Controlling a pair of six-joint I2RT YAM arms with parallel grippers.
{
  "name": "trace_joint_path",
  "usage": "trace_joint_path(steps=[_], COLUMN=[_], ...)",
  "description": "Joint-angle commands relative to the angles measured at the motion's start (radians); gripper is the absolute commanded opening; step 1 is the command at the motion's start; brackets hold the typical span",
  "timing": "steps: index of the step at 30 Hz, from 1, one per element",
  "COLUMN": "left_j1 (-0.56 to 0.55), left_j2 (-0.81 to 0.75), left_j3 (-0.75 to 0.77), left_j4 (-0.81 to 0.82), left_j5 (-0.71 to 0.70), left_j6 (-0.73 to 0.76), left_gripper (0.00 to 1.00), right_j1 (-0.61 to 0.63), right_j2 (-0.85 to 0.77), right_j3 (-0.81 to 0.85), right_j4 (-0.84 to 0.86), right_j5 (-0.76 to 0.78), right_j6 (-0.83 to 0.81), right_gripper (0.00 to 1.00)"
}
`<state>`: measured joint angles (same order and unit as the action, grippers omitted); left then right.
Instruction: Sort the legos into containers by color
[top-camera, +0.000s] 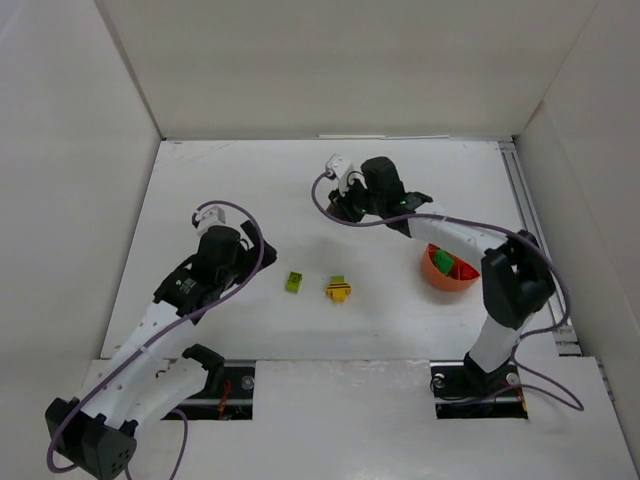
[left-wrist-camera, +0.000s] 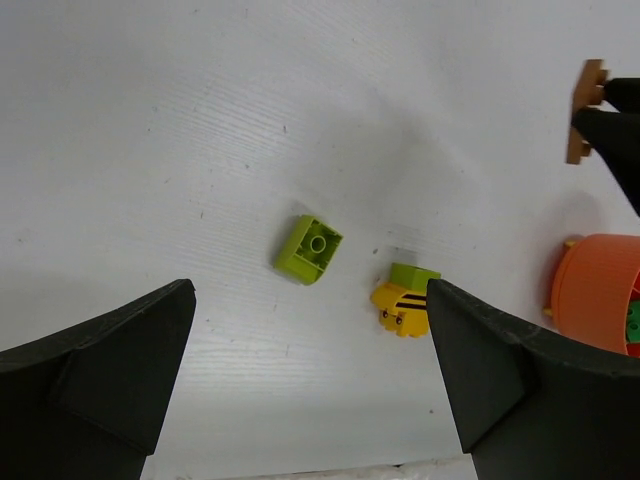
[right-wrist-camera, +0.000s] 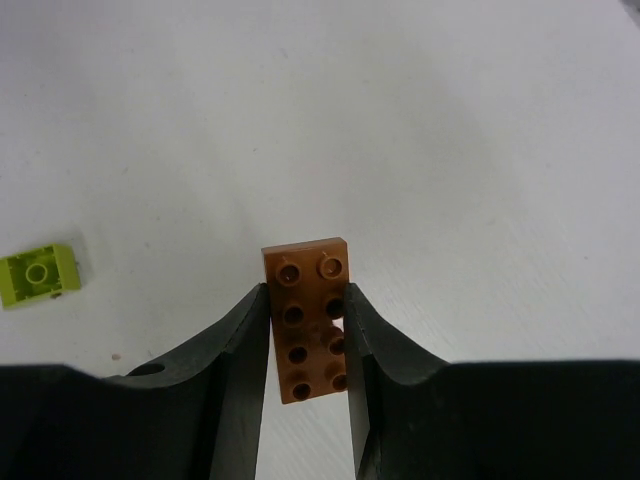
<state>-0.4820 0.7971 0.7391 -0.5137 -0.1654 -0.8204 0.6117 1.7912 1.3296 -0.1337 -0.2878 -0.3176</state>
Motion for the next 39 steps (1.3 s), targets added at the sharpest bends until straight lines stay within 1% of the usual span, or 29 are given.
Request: trace_joint_path(steps=[1, 3, 4, 6, 7, 8, 9, 10, 11, 12, 15, 17, 25, 33, 35, 37, 39], left_j1=[0.002, 0.002, 0.002, 0.002, 0.002, 0.002, 0.002, 0.002, 0.002, 0.011, 0.011, 0.011, 0.02, 0.029, 0.029, 0.029, 0.029], left_j2=[0.007, 0.02, 0.021, 0.048, 0.057, 0.077, 0.091, 0.103, 0.116, 0.143, 0.191, 0.202, 0.214, 0.232, 0.241, 0.241, 0.241], left_j3=[0.042, 0.042, 0.051, 0.051, 0.051, 0.051, 0.051, 0.051, 0.06, 0.06, 0.081, 0.082, 0.092, 0.092, 0.092, 0.092, 0.092], left_j4=[0.061, 0.096, 0.109, 0.133, 0.154, 0.164, 0.164, 0.178, 0.191, 0.192, 0.21, 0.221, 0.23, 0.239, 0.239, 0.239, 0.239], left_j5=[-0.003, 0.006, 0.006, 0.015, 0.015, 0.015, 0.027, 0.039, 0.04, 0.052, 0.075, 0.084, 0.093, 0.112, 0.112, 0.112, 0.112], left_j6=[0.029, 0.038, 0.049, 0.061, 0.072, 0.072, 0.084, 0.096, 0.096, 0.108, 0.127, 0.136, 0.147, 0.147, 0.147, 0.147, 0.147], left_gripper=[1.0, 1.0, 1.0, 1.0, 1.0, 1.0, 1.0, 1.0, 1.0, 1.0, 1.0, 1.0, 1.0, 1.0, 1.0, 1.0, 1.0], right_j1=[-0.049, -0.105, -0.124, -0.156, -0.185, -0.197, -0.211, -0.245, -0.265, -0.286, -0.363, -0.398, -0.493, -0.503, -0.503, -0.503, -0.503], right_j2=[-0.128, -0.192, -0.264, -0.346, -0.387, -0.471, -0.515, -0.556, -0.632, -0.666, -0.757, -0.78, -0.76, -0.701, -0.691, -0.691, -0.691], right_j3=[-0.096, -0.163, -0.232, -0.306, -0.369, -0.4, -0.429, -0.46, -0.516, -0.542, -0.613, -0.633, -0.684, -0.684, -0.704, -0.704, -0.713], right_j4=[0.124, 0.157, 0.176, 0.198, 0.198, 0.198, 0.198, 0.198, 0.198, 0.198, 0.198, 0.198, 0.177, 0.195, 0.21, 0.221, 0.221], right_j5=[-0.033, 0.019, 0.039, 0.122, 0.151, 0.186, 0.276, 0.3, 0.321, 0.346, 0.329, 0.338, 0.306, 0.24, 0.223, 0.233, 0.233], right_j6=[0.047, 0.083, 0.118, 0.153, 0.166, 0.192, 0.213, 0.224, 0.256, 0.274, 0.319, 0.319, 0.357, 0.359, 0.359, 0.359, 0.368], right_gripper=[0.14, 0.14, 0.14, 0.14, 0.15, 0.15, 0.15, 0.17, 0.19, 0.19, 0.19, 0.2, 0.2, 0.21, 0.23, 0.23, 0.26])
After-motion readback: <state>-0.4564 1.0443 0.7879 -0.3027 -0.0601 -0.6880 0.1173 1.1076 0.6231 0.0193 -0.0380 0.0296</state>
